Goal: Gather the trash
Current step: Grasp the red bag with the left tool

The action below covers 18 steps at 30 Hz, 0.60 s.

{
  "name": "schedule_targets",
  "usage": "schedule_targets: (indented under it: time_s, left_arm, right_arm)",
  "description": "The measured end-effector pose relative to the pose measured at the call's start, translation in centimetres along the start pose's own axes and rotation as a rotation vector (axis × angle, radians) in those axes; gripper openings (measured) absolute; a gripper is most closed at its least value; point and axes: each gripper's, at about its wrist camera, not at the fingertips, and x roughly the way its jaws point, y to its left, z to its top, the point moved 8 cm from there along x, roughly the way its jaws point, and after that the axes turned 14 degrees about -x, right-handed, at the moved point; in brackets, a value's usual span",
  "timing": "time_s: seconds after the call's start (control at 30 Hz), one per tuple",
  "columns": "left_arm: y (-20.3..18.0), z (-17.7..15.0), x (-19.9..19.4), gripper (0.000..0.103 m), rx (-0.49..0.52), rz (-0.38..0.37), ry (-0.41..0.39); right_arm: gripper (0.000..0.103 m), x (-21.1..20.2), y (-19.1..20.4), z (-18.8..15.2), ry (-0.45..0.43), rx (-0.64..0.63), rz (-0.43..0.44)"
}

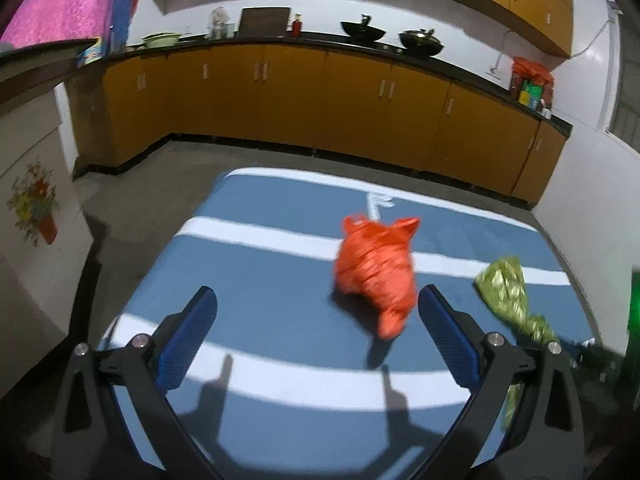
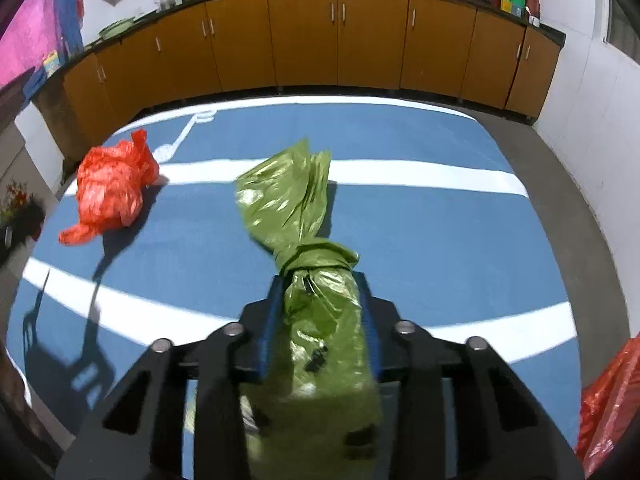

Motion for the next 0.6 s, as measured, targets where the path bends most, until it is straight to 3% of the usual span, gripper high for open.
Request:
schedule_targets:
  time_s: [0.1, 0.3, 0.33, 0.4, 0.47, 0.6]
  left_arm:
    - [-1.9, 0.4, 1.6, 0.099, 0.03, 0.002, 0.007]
    - [-4.0, -0.1, 6.7, 0.096, 0.118, 0.079, 0.075]
    - [-4.0, -0.3, 7.2, 0.092, 0.118, 0.078, 0.1]
    - [-4.1, -0.7, 8.4, 0.072, 0.098, 0.058, 0.161]
    - [-3.9, -1.0, 9.0, 0.06, 0.076, 0.045, 0.195]
    - [-3.8, -1.4, 9.0, 0.046, 0.056, 0.029, 0.206]
  right_arm:
    - [0.029, -1.1, -1.2, -1.3, -0.005, 0.031, -0.009]
    - [0.028, -3.2, -3.1, -3.9, -0.013, 0.081, -0.027]
    - [0.028, -3.1, -3.2, -3.9, -0.013, 0.085, -0.03]
    - [0.028, -3.3, -3.5, -4.4, -0.009, 0.099, -0.036]
    - [0.028, -3.3, -3.6, -4.5, -0.005, 0.108, -0.036]
    - [0.028, -3.4, -3.5, -4.2, -0.01, 0.11, -0.033]
